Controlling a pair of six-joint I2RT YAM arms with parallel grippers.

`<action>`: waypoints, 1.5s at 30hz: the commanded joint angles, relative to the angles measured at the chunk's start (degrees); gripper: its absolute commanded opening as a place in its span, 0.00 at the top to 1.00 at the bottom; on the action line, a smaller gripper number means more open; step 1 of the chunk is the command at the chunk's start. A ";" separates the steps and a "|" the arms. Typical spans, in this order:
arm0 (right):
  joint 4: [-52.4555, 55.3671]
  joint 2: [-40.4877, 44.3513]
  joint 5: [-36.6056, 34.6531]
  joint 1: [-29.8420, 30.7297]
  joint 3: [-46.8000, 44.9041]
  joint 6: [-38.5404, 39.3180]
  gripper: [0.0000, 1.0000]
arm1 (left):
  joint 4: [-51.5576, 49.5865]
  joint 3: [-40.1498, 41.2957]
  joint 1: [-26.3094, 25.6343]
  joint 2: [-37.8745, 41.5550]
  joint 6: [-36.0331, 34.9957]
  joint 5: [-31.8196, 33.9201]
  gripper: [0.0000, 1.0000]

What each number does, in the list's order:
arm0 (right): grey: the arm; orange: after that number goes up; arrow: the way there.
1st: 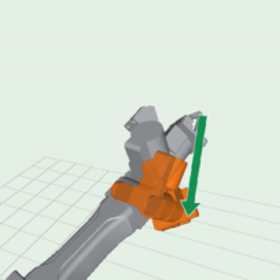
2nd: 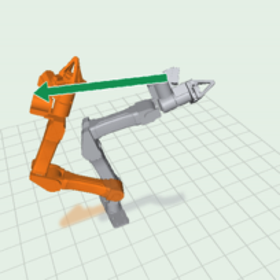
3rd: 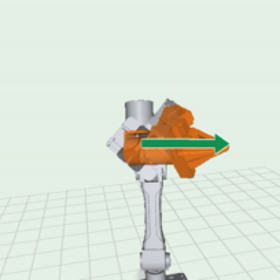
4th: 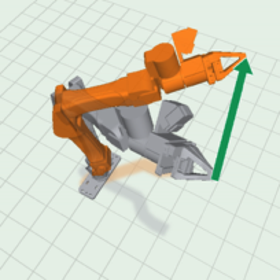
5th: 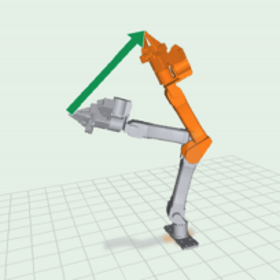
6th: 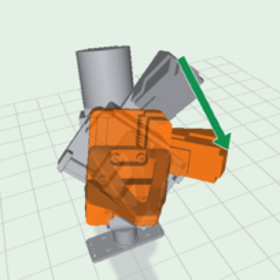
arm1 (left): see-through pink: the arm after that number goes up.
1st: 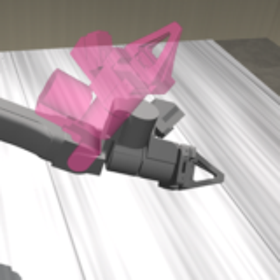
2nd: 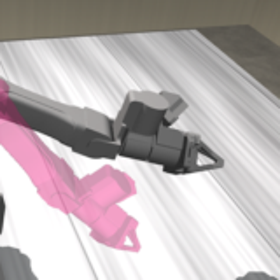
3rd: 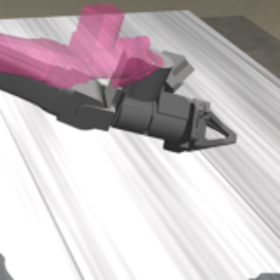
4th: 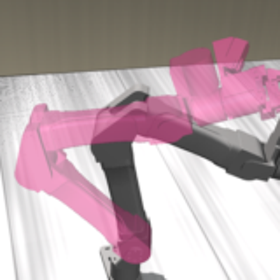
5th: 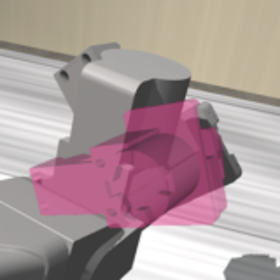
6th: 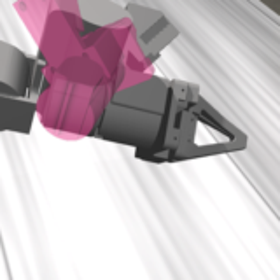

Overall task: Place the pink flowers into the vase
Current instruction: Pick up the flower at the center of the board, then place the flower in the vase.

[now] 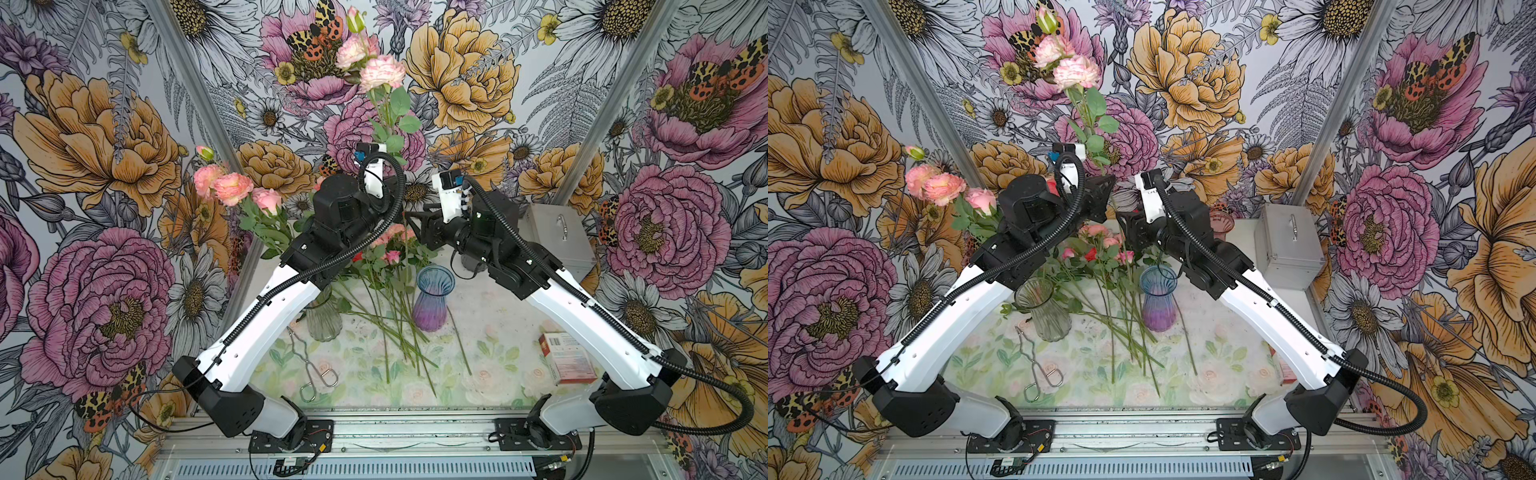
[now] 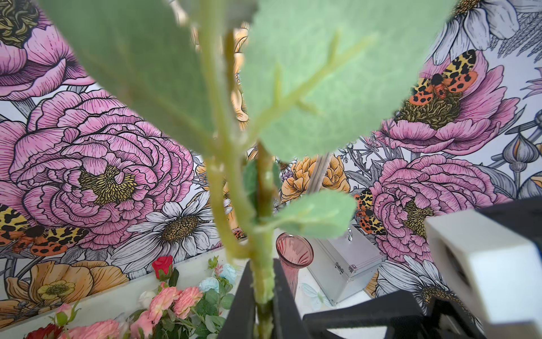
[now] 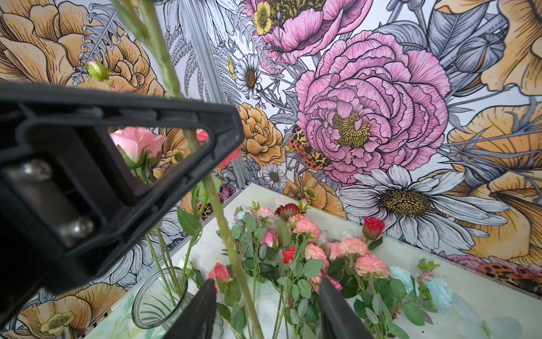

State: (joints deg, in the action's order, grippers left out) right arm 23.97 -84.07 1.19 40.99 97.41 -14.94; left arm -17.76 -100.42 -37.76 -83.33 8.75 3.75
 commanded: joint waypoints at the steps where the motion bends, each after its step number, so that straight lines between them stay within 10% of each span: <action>1: -0.13 -2.08 2.08 -0.04 2.60 -0.75 0.49 | 0.09 -1.10 -0.66 0.29 -0.71 1.07 0.90; 14: -0.24 -6.44 3.95 0.05 7.66 -1.92 0.90 | -0.57 -0.31 -0.54 0.41 -0.23 1.90 0.88; 17: -0.24 -6.65 4.08 0.14 7.75 -2.10 1.00 | -0.95 -0.39 -0.39 0.44 -0.33 2.04 0.71; 19: -0.24 -6.73 3.98 0.14 7.78 -2.07 1.00 | -0.96 -0.23 -0.42 0.67 -0.32 2.30 0.38; 23: -0.24 -6.92 2.94 0.05 7.84 -1.57 1.00 | -1.22 0.43 -0.23 2.04 0.01 3.69 0.03; 45: -1.40 -5.57 -0.67 -21.75 11.56 3.90 1.00 | -3.19 8.08 8.19 10.73 3.14 -0.78 0.01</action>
State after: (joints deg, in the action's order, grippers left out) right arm 24.77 -89.82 1.61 21.98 105.84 -12.12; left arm -20.23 -93.30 -30.13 -73.43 11.84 5.30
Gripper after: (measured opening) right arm 0.063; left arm 0.985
